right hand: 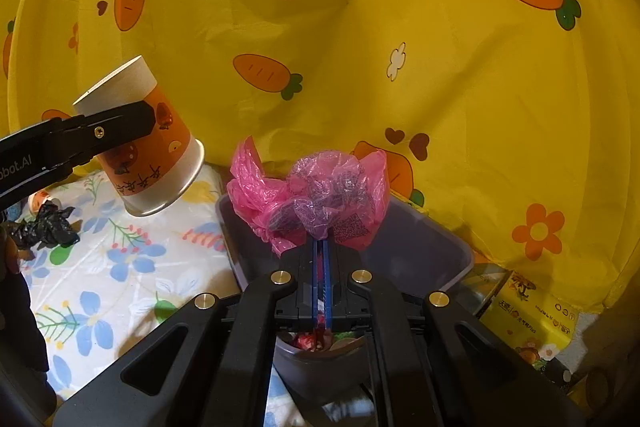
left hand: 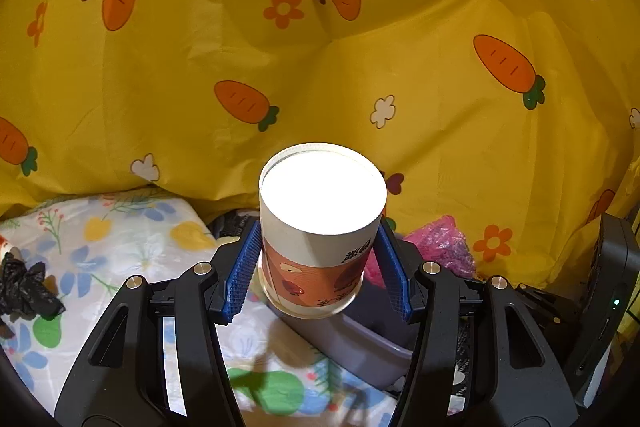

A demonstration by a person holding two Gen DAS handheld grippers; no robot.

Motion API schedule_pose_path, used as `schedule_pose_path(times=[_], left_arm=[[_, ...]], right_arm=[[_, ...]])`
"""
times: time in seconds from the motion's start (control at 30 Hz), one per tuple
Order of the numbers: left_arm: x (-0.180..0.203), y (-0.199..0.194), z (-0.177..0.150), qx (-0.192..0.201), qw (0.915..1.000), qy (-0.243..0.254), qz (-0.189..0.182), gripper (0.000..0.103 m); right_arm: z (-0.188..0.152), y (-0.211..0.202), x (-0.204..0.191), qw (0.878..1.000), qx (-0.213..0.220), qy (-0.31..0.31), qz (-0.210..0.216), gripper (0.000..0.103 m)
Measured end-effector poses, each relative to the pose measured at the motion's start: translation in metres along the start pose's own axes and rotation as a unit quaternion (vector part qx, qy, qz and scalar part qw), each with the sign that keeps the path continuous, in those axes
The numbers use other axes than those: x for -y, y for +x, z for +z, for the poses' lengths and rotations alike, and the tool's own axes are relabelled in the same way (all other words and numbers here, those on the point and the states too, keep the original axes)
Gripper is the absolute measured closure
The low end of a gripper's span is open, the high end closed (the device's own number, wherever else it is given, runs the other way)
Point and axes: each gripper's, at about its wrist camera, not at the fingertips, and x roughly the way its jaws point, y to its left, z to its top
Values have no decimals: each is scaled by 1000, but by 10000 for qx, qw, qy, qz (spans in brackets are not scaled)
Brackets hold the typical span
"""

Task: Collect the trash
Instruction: 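Carry the orange cup and pink bag over the grey bin with both grippers, then open both grippers over the grey bin to drop the cup and pink bag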

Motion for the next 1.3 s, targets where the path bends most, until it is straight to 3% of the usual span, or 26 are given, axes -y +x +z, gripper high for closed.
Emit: schedule_pose_path(times=[0.5, 1.1, 1.2, 1.23, 1.3], left_arm=[[16, 54, -13, -344, 9987, -124, -345, 47], [16, 81, -24, -647, 9962, -288, -517, 45], [18, 80, -24, -602, 9960, -251, -618, 41], [19, 78, -24, -556, 9966, -216, -564, 38], [17, 74, -24, -448, 9978, -220, -441, 24]], right_arm=[[-3, 23, 18, 9992, -271, 163, -236, 100], [-8, 37, 28, 9984, -406, 355, -140, 99], [-10, 39, 30, 9984, -409, 383, -108, 88], [-10, 40, 31, 9983, -414, 394, -100, 79], [-11, 40, 31, 9982, -417, 405, -119, 67]])
